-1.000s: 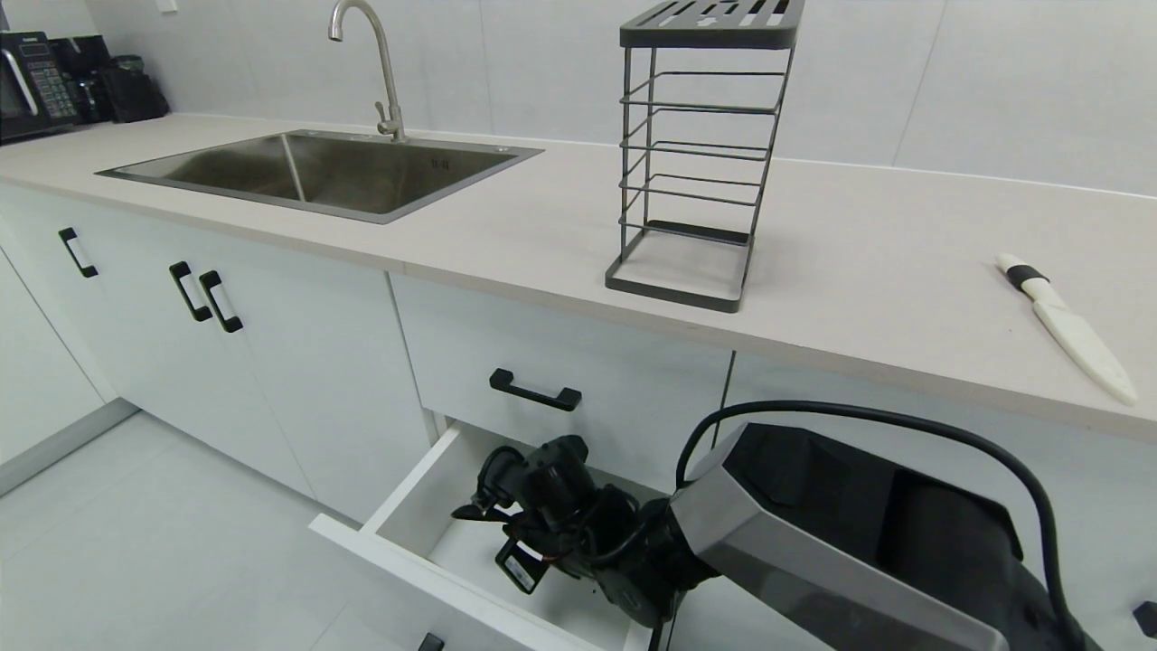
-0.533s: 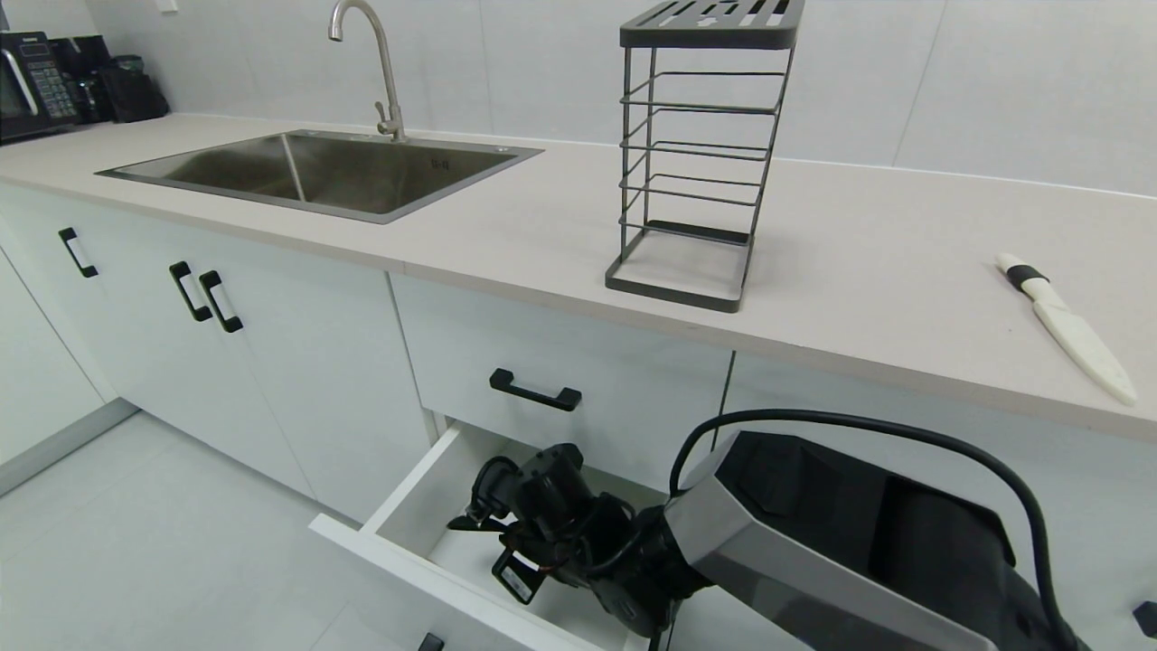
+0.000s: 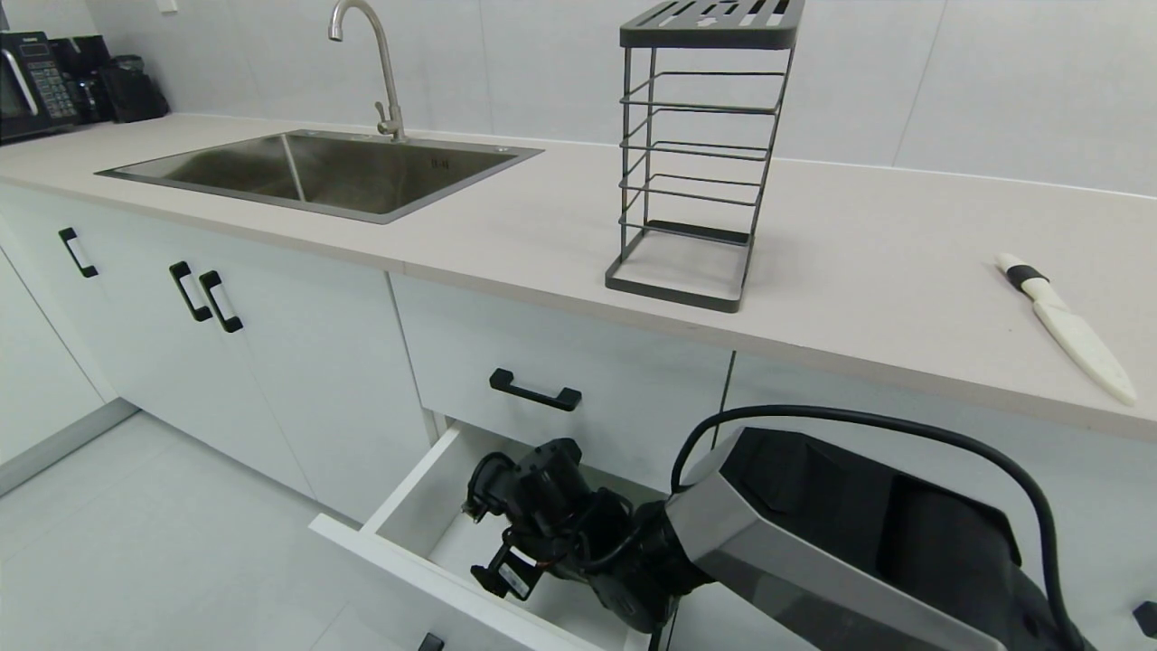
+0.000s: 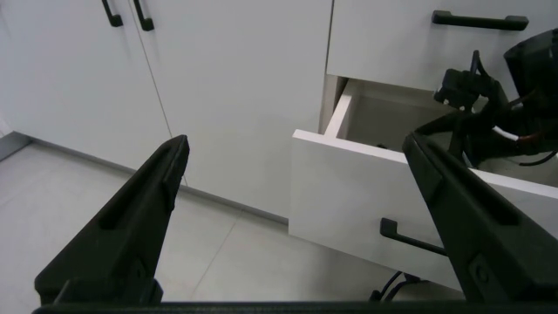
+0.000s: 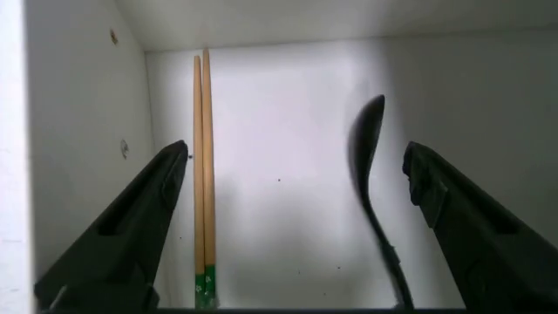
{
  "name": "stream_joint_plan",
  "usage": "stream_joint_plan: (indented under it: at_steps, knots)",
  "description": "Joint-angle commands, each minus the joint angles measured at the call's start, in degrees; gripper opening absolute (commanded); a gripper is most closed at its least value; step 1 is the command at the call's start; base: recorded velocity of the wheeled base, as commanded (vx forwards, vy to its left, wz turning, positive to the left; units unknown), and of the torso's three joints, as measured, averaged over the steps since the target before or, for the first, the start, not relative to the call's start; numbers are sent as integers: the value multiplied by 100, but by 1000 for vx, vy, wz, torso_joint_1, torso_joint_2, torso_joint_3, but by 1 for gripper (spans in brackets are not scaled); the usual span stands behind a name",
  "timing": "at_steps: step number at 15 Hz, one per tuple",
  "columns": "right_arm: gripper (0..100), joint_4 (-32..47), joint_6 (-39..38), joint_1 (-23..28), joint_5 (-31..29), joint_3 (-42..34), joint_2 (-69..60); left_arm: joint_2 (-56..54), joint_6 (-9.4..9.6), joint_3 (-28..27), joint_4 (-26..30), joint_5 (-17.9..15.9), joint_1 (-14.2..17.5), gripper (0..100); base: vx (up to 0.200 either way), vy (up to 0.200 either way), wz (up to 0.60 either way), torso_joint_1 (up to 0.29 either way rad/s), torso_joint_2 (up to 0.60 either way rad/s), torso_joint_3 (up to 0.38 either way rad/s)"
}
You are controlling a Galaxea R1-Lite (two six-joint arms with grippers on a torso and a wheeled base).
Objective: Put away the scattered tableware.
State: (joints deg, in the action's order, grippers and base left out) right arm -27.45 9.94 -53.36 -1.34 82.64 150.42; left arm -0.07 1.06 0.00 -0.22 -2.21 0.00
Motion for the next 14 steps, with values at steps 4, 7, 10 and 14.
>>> stream_joint_plan:
  at_steps: [4,7,10,14]
  knots:
    - [100,-23,0,-113,-15,-284,-751,7,-1,0,-4,1,0,100,0,0,0,0,0,0]
    - [100,-85,8,-219,-24,-644,-1595,7,-1,0,-4,1,0,100,0,0,0,0,0,0]
    - [100,-261,8,-412,-42,-1488,-2359,7,-1,0,-4,1,0,100,0,0,0,0,0,0]
    - [100,-357,17,-474,-50,-2156,-2957,7,-1,0,-4,1,0,100,0,0,0,0,0,0]
